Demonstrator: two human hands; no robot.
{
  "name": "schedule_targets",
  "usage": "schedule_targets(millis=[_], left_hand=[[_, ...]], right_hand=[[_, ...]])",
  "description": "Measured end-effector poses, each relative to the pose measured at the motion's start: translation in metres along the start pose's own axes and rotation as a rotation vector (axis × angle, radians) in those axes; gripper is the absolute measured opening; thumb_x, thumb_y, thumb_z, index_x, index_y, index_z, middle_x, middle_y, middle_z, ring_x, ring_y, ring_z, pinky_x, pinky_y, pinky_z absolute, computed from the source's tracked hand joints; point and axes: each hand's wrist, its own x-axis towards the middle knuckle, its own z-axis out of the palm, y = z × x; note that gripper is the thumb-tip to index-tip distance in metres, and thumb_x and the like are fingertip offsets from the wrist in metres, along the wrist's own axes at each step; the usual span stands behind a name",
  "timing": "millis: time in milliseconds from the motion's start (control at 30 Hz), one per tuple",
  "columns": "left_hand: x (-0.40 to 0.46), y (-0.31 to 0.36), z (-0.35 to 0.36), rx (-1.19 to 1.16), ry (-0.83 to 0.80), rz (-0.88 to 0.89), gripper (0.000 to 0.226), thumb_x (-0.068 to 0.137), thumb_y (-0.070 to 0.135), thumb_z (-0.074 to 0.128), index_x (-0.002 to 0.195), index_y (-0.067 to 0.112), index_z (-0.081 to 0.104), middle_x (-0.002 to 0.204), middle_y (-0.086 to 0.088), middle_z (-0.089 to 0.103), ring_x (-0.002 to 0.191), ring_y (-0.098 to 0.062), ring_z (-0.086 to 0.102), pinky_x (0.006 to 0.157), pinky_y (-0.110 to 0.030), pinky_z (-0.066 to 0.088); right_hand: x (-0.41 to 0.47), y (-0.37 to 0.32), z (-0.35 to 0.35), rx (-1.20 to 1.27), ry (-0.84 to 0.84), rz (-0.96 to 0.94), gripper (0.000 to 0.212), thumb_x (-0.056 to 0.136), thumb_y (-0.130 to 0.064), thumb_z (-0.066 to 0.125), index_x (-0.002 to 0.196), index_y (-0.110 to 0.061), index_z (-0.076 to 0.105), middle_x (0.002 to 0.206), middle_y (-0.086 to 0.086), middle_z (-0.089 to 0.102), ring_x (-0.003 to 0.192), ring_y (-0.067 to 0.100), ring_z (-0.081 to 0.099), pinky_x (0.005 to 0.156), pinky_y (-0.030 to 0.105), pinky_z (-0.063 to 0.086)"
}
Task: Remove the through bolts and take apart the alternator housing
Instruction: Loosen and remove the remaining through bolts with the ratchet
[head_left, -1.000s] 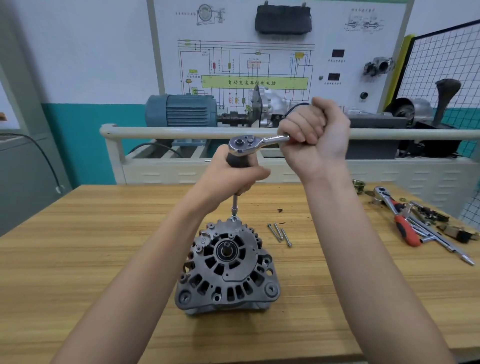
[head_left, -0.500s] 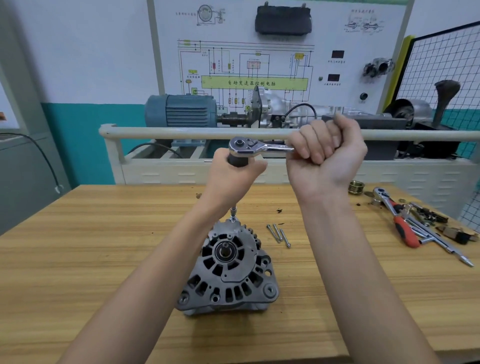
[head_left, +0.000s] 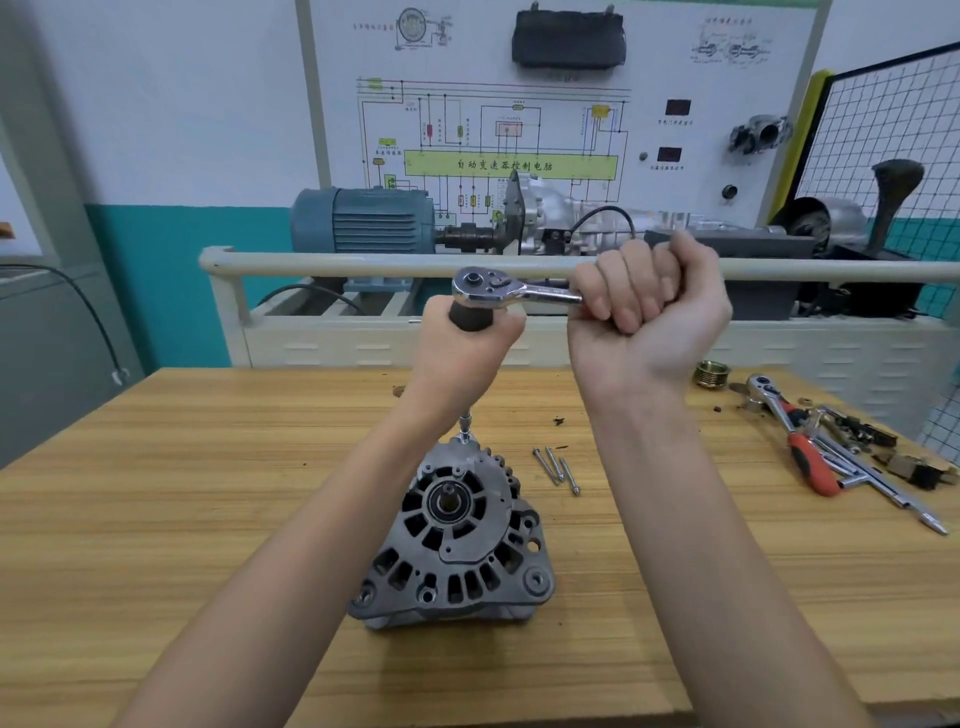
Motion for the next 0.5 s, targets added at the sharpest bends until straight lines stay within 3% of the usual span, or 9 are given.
schedule_targets(millis=[100, 200, 267, 367, 500], left_hand=[[-0.003, 0.003, -0.004, 0.044, -0.072, 0.004, 0.028, 0.071, 0.014, 0.059, 0.052, 0.004, 0.041, 0.045, -0.001, 0.03, 0.045, -0.017, 0.025, 0.05, -0.025, 0.022], [-0.001, 0.009, -0.016, 0.017, -0.322, -0.015, 0.037, 0.071, 0.009, 0.063, 0.042, 0.02, 0.044, 0.04, 0.003, 0.035, 0.038, -0.014, 0.029, 0.045, -0.019, 0.028], [0.0, 0.012, -0.019, 0.047, -0.414, -0.027, 0.038, 0.073, 0.009, 0.064, 0.041, 0.021, 0.046, 0.04, 0.001, 0.035, 0.037, -0.015, 0.03, 0.044, -0.019, 0.029], [0.0, 0.009, -0.015, 0.057, -0.364, -0.033, 0.044, 0.078, 0.001, 0.064, 0.044, 0.015, 0.04, 0.042, 0.001, 0.032, 0.037, -0.013, 0.029, 0.043, -0.017, 0.028], [0.0, 0.0, -0.011, -0.06, -0.14, -0.039, 0.047, 0.08, -0.007, 0.059, 0.045, 0.015, 0.037, 0.039, 0.004, 0.03, 0.036, -0.012, 0.024, 0.042, -0.017, 0.024]], right_hand=[[0.0, -0.003, 0.003, -0.039, -0.04, 0.022, 0.055, 0.096, -0.014, 0.033, 0.041, -0.018, 0.032, 0.035, -0.006, 0.023, 0.03, 0.008, 0.019, 0.033, 0.021, 0.023], [0.022, -0.006, 0.005, 0.032, -0.011, 0.245, 0.051, 0.091, -0.012, 0.036, 0.04, -0.016, 0.031, 0.033, -0.006, 0.024, 0.026, 0.008, 0.021, 0.031, 0.019, 0.02], [0.037, -0.005, 0.008, 0.069, 0.012, 0.389, 0.046, 0.085, -0.01, 0.039, 0.04, -0.014, 0.03, 0.032, -0.005, 0.024, 0.024, 0.008, 0.023, 0.032, 0.018, 0.017], [0.046, -0.002, 0.012, 0.063, 0.043, 0.459, 0.045, 0.085, -0.009, 0.039, 0.041, -0.014, 0.03, 0.032, -0.005, 0.024, 0.023, 0.009, 0.023, 0.033, 0.017, 0.016], [0.025, 0.002, 0.007, 0.046, 0.03, 0.222, 0.055, 0.096, -0.014, 0.034, 0.041, -0.016, 0.03, 0.034, -0.006, 0.023, 0.027, 0.008, 0.02, 0.031, 0.019, 0.018]])
